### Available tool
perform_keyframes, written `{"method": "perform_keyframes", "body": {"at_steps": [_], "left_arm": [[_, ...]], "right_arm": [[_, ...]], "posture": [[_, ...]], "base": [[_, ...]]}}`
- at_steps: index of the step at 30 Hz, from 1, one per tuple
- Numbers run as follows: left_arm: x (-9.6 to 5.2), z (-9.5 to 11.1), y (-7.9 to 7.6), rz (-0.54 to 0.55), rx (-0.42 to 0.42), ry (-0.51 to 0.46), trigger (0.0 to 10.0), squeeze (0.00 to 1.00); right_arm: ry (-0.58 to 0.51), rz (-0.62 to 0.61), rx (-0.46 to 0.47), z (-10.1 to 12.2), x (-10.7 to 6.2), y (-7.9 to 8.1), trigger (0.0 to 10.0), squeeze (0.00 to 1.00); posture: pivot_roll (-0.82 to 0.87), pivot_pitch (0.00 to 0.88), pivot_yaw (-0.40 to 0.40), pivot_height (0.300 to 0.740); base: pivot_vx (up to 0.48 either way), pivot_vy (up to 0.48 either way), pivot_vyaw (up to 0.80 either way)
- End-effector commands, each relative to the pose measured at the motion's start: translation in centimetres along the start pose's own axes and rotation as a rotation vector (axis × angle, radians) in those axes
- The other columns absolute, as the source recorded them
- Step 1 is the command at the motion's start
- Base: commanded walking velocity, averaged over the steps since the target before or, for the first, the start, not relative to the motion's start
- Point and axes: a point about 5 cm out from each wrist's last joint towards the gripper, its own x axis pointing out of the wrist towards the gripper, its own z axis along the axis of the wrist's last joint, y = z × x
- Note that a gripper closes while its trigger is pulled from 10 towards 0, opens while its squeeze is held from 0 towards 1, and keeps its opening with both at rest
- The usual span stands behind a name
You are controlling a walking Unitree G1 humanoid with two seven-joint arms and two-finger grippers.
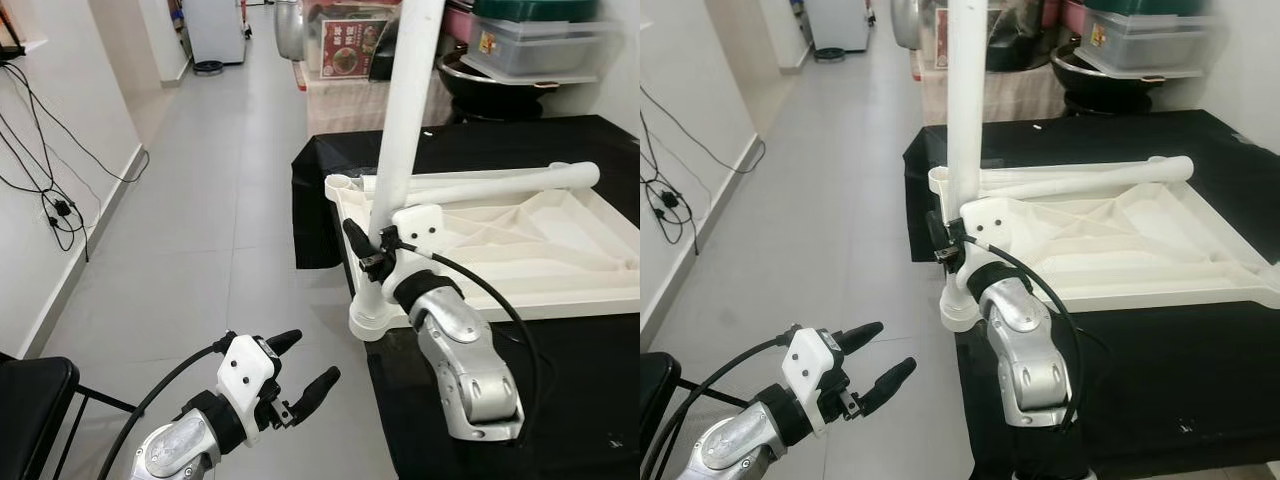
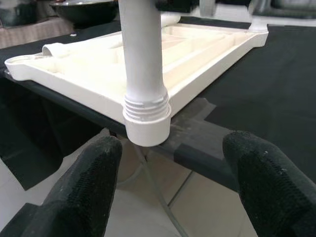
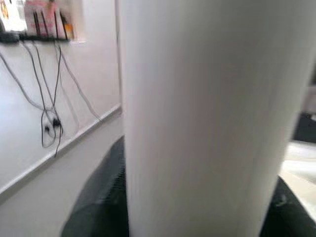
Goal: Building children table
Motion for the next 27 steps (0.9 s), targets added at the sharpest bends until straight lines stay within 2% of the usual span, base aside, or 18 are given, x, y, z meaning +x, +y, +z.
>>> {"method": "perform_keyframes", "body": {"at_steps": [1, 4, 6, 10, 11, 12, 13, 14, 15, 19, 25, 26, 27], "left_arm": [[-0.2, -0.3, 0.2, 0.014, -0.018, 0.007, 10.0, 0.0], [-0.2, -0.3, 0.1, 0.014, -0.019, 0.007, 10.0, 0.0], [-0.1, -0.3, 0.1, 0.013, -0.02, 0.007, 10.0, 0.0], [-0.1, -0.3, 0.0, 0.013, -0.02, 0.007, 10.0, 0.0], [-0.1, -0.3, 0.0, 0.014, -0.02, 0.007, 10.0, 0.0], [-0.2, -0.3, -0.1, 0.016, -0.02, 0.007, 10.0, 0.0], [-0.2, -0.3, -0.1, 0.016, -0.02, 0.007, 10.0, 0.0], [-0.3, -0.2, -0.2, 0.018, -0.02, 0.008, 10.0, 0.0], [-0.4, -0.2, -0.2, 0.019, -0.019, 0.009, 10.0, 0.0], [-0.5, -0.2, -0.3, 0.017, -0.02, 0.013, 10.0, 0.0], [-0.6, -0.2, -0.4, 0.015, -0.021, 0.017, 10.0, 0.0], [-0.6, -0.2, -0.4, 0.015, -0.021, 0.018, 10.0, 0.0], [-0.6, -0.2, -0.4, 0.015, -0.021, 0.018, 10.0, 0.0]], "right_arm": [[-0.023, 0.114, 0.017, 0.1, 0.4, 0.6, 10.0, 1.0], [-0.052, 0.182, 0.03, 0.7, 0.8, 0.5, 10.0, 1.0], [-0.088, 0.308, 0.029, 1.5, 1.6, -0.3, 10.0, 1.0], [-0.095, 0.357, 0.021, 1.7, 1.8, -0.6, 10.0, 1.0], [-0.097, 0.439, 0.004, 1.9, 2.0, -0.7, 10.0, 1.0], [-0.089, 0.529, -0.023, 2.1, 2.4, -1.1, 10.0, 0.96], [-0.089, 0.529, -0.023, 2.1, 2.4, -1.1, 10.0, 0.96], [-0.082, 0.586, -0.041, 2.2, 2.7, -1.5, 10.0, 0.96], [-0.076, 0.639, -0.039, 2.4, 3.0, -1.8, 10.0, 0.0], [-0.075, 0.739, -0.004, 2.9, 3.5, -2.5, 10.0, 0.0], [-0.08, 0.769, 0.008, 3.2, 4.2, -3.4, 10.0, 0.0], [-0.081, 0.77, 0.009, 3.3, 4.2, -3.6, 0.0, 0.0], [-0.082, 0.771, 0.009, 3.3, 4.2, -3.6, 0.0, 0.0]], "posture": [[0.04, 0.078, 0.019, 0.74], [0.04, 0.08, 0.019, 0.74], [0.04, 0.082, 0.019, 0.74], [0.05, 0.084, 0.017, 0.74], [0.06, 0.084, 0.016, 0.74], [0.07, 0.087, 0.02, 0.74], [0.07, 0.087, 0.02, 0.74], [0.07, 0.088, 0.02, 0.74], [0.08, 0.09, 0.02, 0.74], [0.08, 0.093, 0.026, 0.74], [0.09, 0.098, 0.027, 0.74], [0.09, 0.098, 0.028, 0.74], [0.09, 0.098, 0.028, 0.74]], "base": [[0.0, 0.0, 0.0], [0.0, 0.0, 0.0], [0.0, 0.0, 0.0], [0.0, 0.0, 0.0], [0.0, 0.0, 0.0], [0.0, 0.0, 0.0], [0.0, 0.0, 0.0], [0.0, 0.0, 0.0], [0.0, 0.0, 0.0], [0.0, 0.0, 0.0], [0.0, 0.0, 0.0], [0.0, 0.0, 0.0], [0.0, 0.0, 0.0]]}}
